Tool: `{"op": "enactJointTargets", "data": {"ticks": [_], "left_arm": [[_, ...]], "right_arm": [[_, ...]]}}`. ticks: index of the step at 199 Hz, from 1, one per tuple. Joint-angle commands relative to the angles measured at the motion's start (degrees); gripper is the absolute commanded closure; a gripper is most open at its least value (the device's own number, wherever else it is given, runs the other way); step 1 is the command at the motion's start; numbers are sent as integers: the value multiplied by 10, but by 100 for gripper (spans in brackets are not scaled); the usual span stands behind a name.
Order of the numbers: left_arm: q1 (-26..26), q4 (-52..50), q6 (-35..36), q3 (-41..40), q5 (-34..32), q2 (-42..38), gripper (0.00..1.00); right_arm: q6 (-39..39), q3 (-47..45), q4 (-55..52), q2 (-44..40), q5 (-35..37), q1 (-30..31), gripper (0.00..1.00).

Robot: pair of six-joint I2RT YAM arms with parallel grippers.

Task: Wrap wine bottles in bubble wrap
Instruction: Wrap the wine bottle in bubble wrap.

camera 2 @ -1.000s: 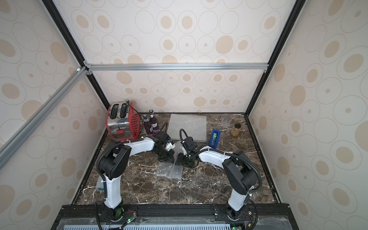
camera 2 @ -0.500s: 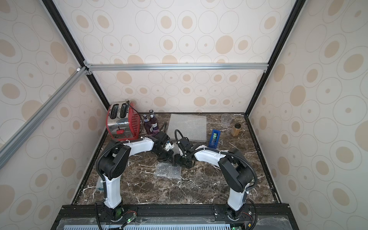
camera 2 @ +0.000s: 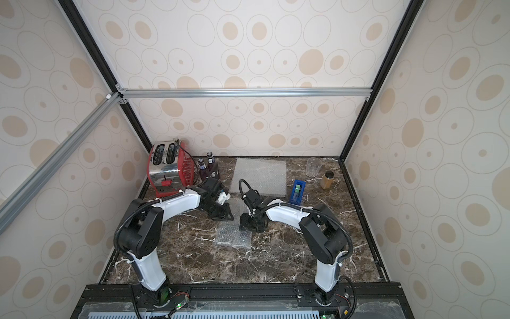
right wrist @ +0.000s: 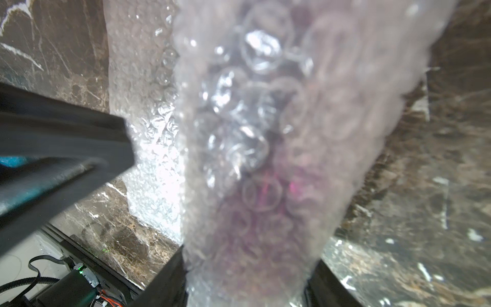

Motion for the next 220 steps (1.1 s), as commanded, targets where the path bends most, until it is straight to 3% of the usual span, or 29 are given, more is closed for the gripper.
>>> {"op": "enactJointTargets", "data": {"ticks": [1, 42, 68, 114, 154, 220], "left_arm": [[25, -5, 8, -19, -43, -33, 50], [42, 12, 3, -21, -38, 0, 45], [42, 12, -8, -10, -15, 41, 51], [40, 25, -18, -8, 22, 78, 71], [38, 34, -25, -20, 27, 60, 100], [25, 62, -36, -25, 103, -2, 100]], "right_arm": [[-6, 8, -36, 19, 30, 4, 38], [-5, 17, -35, 20, 26, 5, 38], [-5, 22, -38, 26, 26, 6, 38], [-5, 19, -32, 31, 23, 6, 38], [-10, 23, -35, 31, 24, 6, 38], [-9, 27, -23, 36, 9, 6, 39]]}}
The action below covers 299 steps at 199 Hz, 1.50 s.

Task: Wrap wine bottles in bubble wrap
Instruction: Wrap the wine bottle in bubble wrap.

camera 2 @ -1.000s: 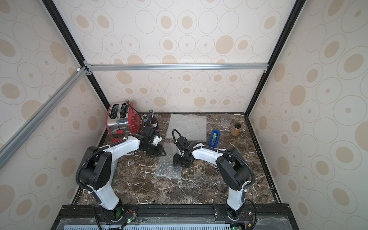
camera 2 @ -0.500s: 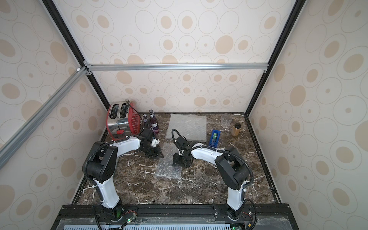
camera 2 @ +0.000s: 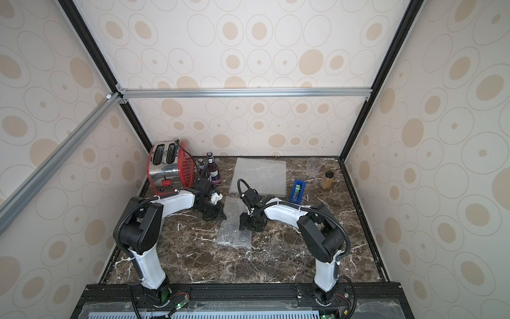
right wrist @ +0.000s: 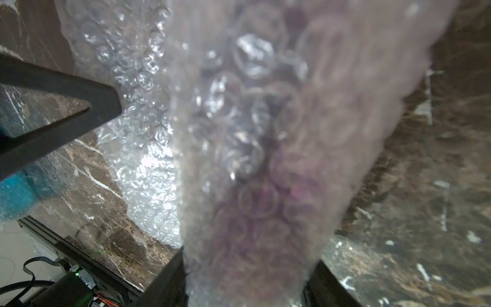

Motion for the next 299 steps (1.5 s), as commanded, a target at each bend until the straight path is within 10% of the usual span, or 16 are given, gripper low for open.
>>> {"op": "enactJointTargets", "data": {"ticks": [1, 100, 299], "left_arm": [[-11, 14, -12, 3, 53, -31, 100], [-81, 13, -42, 72, 165, 12, 100], [-109, -21, -43, 117, 137, 115, 100]], "right_arm": [[-6, 5, -3, 20, 8, 4, 39], [-17, 6, 6, 14, 1, 4, 39], [-76, -55, -12, -123, 4, -1, 33]]}}
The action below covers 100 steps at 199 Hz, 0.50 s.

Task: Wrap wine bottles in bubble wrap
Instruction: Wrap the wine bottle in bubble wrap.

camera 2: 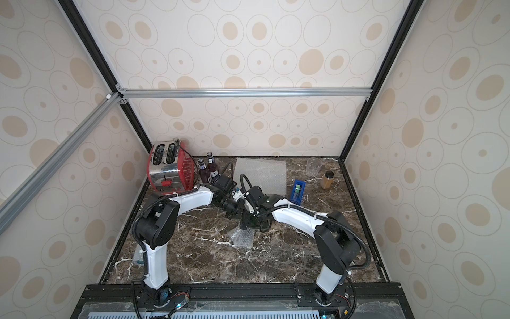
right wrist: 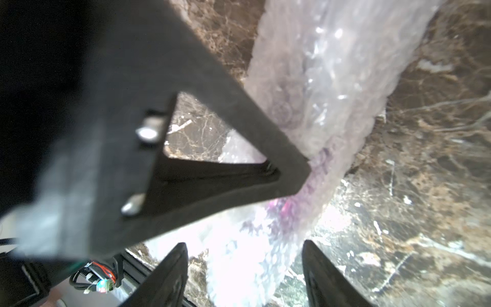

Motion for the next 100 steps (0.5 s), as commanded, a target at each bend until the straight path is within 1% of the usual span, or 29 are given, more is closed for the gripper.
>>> {"op": "enactJointTargets", "data": {"ticks": [1, 15, 29, 43, 54, 70, 79, 88, 100], "left_arm": [[-8, -25, 5, -10, -43, 20, 100], [-9, -31, 9, -6, -45, 22, 100], [-9, -41, 14, -1, -47, 17, 99], [-9, -28, 4, -7, -41, 15, 99], [-11, -27, 2, -7, -40, 20, 97], [-11, -44, 13, 5, -48, 22, 95], [-12, -44, 13, 6, -48, 20, 94], [-12, -39, 7, 2, -45, 23, 94], [-14, -36, 4, 1, -43, 30, 93]], "right_arm": [[0, -24, 6, -20, -5, -3, 33], [9, -34, 10, -29, -5, -12, 38], [18, -45, 21, -36, -14, -21, 48], [22, -56, 36, -38, -27, -29, 57], [27, -59, 37, -39, -29, -32, 60], [39, -59, 40, -43, -36, -33, 60], [47, -59, 47, -47, -43, -32, 58], [53, -59, 50, -51, -39, -29, 54], [57, -55, 49, -54, -18, -20, 45]]}}
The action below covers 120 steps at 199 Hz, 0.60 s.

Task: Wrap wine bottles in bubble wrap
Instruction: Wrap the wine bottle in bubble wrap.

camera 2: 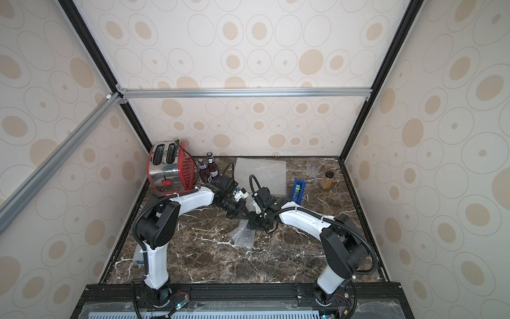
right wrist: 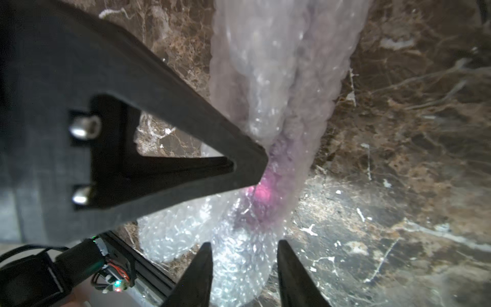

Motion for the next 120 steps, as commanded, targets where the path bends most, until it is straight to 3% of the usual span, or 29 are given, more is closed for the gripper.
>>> {"op": "enactJointTargets", "data": {"ticks": [1, 36, 75, 120], "left_arm": [[-8, -36, 4, -2, -39, 29, 93], [-8, -36, 3, -5, -39, 25, 92], [-9, -48, 11, 3, -45, 26, 90], [-9, -50, 15, 3, -49, 29, 84]], "right_arm": [[21, 0, 8, -23, 13, 12, 44], [53, 13, -15, 3, 77, 35, 35], [64, 32, -30, 47, 96, 49, 33], [52, 38, -67, 30, 122, 46, 35]]}}
